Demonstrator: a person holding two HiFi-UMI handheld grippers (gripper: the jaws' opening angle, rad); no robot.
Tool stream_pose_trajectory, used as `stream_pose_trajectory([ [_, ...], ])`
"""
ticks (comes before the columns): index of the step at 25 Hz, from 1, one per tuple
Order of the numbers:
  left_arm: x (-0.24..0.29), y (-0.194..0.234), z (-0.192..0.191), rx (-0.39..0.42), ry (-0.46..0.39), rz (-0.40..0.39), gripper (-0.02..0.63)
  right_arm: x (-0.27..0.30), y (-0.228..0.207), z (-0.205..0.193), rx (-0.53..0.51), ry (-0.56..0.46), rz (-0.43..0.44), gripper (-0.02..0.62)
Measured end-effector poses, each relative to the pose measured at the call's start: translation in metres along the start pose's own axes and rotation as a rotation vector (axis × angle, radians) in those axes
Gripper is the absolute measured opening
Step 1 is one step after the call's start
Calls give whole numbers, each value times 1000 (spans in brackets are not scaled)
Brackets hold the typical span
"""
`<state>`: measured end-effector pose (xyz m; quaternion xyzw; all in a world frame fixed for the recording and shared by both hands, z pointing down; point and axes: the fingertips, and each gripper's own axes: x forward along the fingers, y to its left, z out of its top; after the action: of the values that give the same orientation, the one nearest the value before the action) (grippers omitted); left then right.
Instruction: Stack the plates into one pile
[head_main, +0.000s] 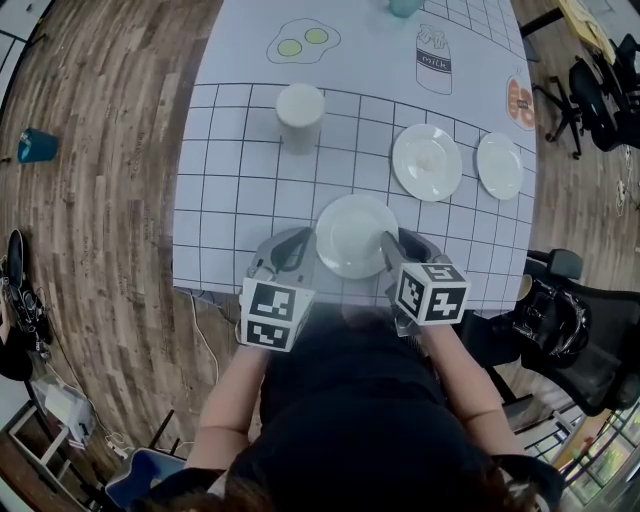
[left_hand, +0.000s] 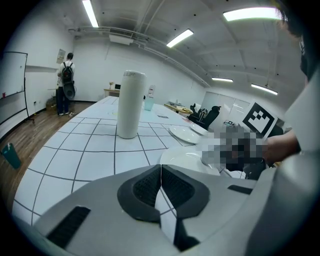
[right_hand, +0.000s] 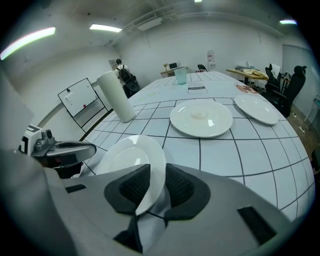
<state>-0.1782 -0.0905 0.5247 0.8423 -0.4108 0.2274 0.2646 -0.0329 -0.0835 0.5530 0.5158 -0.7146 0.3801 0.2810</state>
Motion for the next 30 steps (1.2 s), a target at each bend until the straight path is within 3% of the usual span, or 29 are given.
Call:
stream_pose_trajectory([
  [5,1,6,6,5,-14,-3,28,-8,1,6,60,-25,22,94],
  [13,4,3,21,2,-40,22,28,-20,11,23,59,-72,122,63],
  [22,6,-21,42,5,-62,102,28,-32,22,38,155,-87,426,35],
  [30,10,-46,62,9,-97,158,28,-53,23,50,164,-93,583,28],
])
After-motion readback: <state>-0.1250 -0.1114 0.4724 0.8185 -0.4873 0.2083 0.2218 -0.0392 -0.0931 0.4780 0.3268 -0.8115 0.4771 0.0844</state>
